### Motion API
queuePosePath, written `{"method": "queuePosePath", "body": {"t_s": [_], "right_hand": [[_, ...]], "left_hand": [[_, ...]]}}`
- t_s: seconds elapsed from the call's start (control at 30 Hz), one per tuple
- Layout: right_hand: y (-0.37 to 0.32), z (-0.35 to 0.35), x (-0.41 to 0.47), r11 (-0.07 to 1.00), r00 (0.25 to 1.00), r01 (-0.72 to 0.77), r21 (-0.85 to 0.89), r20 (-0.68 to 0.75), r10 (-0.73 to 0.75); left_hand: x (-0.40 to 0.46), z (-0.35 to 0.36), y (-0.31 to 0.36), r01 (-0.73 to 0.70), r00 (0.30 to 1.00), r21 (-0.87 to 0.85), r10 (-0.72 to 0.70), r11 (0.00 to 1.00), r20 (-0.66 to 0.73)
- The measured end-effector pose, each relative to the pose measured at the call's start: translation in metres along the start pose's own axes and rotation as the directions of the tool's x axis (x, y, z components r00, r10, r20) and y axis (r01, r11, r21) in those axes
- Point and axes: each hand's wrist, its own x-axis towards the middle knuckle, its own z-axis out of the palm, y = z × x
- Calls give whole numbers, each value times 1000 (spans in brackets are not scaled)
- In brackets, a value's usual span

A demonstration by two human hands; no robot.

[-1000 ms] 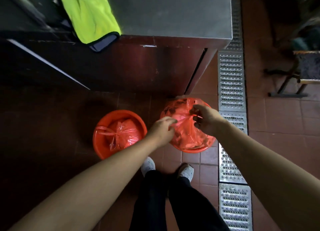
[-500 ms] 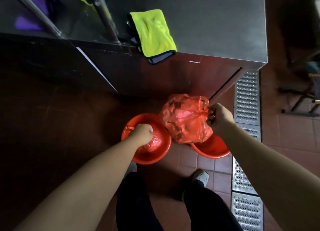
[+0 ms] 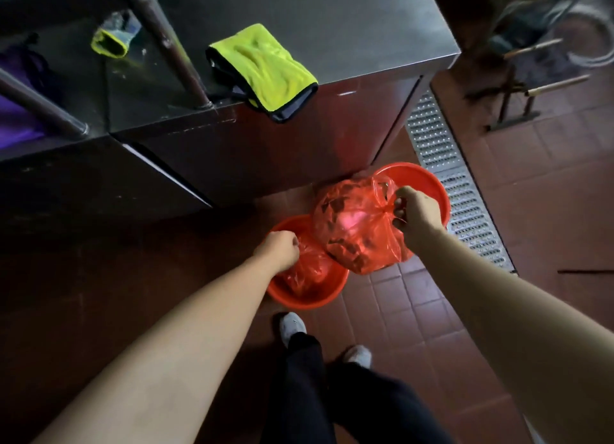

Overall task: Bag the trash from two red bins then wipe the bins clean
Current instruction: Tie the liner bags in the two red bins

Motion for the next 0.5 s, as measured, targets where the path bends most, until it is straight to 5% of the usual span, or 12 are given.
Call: {"method": "queuePosePath", "body": {"t_s": [0.27, 0.5], "right_hand": [[64, -38, -31, 994, 991, 63, -89, -116, -73], [164, -87, -38, 999, 925, 8, -50, -378, -26]], "left_hand": [[-18, 38, -25, -5, 999, 46, 7, 999, -51], [-18, 113, -51, -73, 995, 50, 77, 996, -71]]}}
